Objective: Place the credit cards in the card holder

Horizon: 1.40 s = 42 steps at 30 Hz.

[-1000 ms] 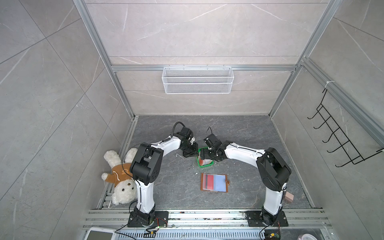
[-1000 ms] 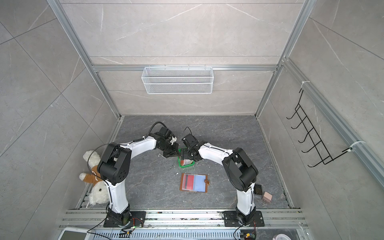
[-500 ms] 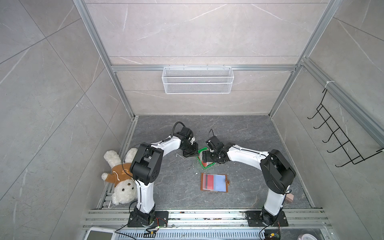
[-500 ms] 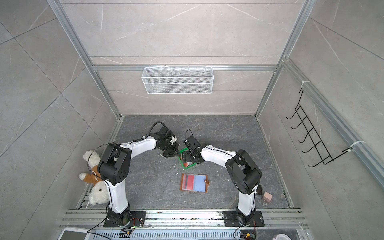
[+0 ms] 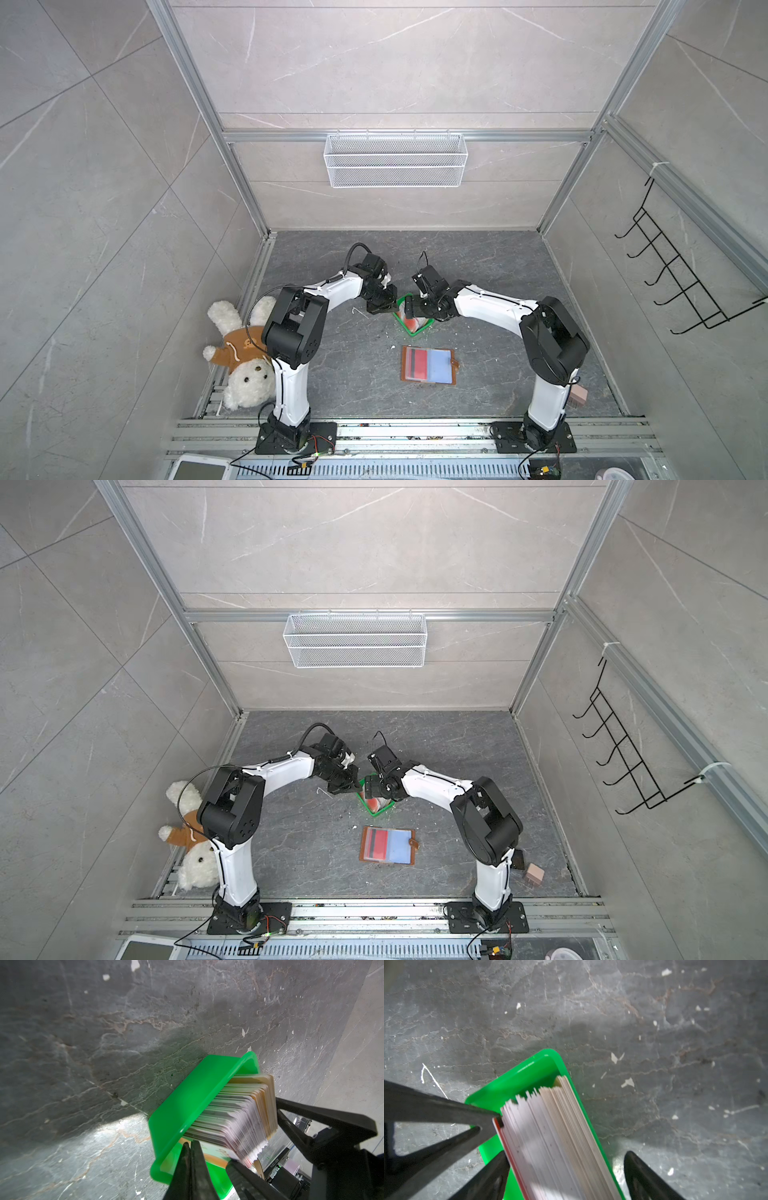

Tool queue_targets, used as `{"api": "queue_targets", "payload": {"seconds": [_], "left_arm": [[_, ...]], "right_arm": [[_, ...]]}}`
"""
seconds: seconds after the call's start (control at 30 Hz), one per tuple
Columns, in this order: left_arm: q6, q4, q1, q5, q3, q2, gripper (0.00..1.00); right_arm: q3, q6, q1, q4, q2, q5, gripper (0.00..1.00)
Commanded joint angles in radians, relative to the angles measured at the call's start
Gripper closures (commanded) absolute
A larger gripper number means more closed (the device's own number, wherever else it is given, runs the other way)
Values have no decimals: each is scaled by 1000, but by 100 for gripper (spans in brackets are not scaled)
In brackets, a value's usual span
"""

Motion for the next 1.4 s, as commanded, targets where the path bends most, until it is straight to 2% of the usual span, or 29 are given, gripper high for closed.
{"api": "queue_targets", "payload": {"seconds": [0.0,0.33,0.77,0.87,1.0,1.23,1.37], "left_arm": [[27,-34,-4,18,25,5,100],[31,-17,-12,64,30,20,100],[39,-10,-30,85,35,41,95],[37,-9,-29,85,35,41,94],[36,-10,-30,84,37,41,94],[37,-10,-29,81,35,39,94],[37,-9,-30,78,34,36,94]], "right_arm": [[32,-27,-5,-23,30,-6,14],[20,-13,-6,-17,4,19,15],[-3,-15,-7,-19,-59,29,15],[-20,-20,-7,-18,-100,27,19],[-37,-35,-6,-17,-152,3,30],[-22,-106,-7,12,-136,-125,68],[9,-137,-6,20,-86,-167,77]]}}
